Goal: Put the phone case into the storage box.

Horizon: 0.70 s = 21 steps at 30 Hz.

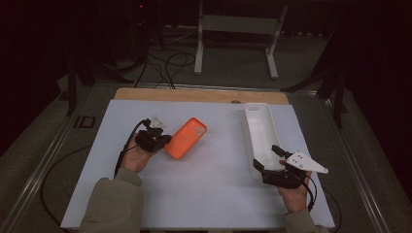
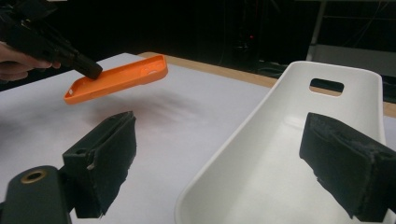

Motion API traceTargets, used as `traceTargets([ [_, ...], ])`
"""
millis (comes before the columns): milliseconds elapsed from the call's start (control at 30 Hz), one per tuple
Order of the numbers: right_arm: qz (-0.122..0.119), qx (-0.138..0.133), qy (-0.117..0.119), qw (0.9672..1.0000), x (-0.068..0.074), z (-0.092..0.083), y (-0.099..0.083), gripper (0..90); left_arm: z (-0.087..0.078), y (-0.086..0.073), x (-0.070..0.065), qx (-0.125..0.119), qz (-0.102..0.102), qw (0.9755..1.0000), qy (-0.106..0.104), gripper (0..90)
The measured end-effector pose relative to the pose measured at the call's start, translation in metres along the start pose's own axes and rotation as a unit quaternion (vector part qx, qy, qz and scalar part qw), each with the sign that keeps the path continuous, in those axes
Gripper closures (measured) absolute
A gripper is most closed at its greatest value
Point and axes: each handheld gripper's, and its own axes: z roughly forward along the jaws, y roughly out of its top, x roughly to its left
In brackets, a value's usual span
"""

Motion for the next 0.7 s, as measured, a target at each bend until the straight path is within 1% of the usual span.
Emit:
traceTargets([
  [200,0.001,0.0,0.002,1.0,0.001,0.001,0.001,10.3,-0.005,0.002,-0.005,-0.017,0.003,0.9999,0.004,89.9],
  [333,0.007,0.002,0.011,0.9999,0.001,0.002,0.002,10.2,-0.008,0.004,-0.01,-0.028,0.007,0.9996,0.004,89.9],
  [467,-0.002,0.011,0.012,0.9999,0.002,0.003,0.003,10.2,-0.01,0.006,-0.014,-0.038,0.009,0.9992,0.002,89.9],
  [633,-0.002,0.01,0.017,0.9998,0.002,0.004,0.007,10.1,-0.012,0.009,-0.019,-0.046,0.016,0.9988,0.001,89.9],
  [700,-0.008,0.01,0.019,0.9997,0.002,0.006,0.009,10.1,-0.013,0.01,-0.022,-0.05,0.021,0.9985,-0.001,89.9],
])
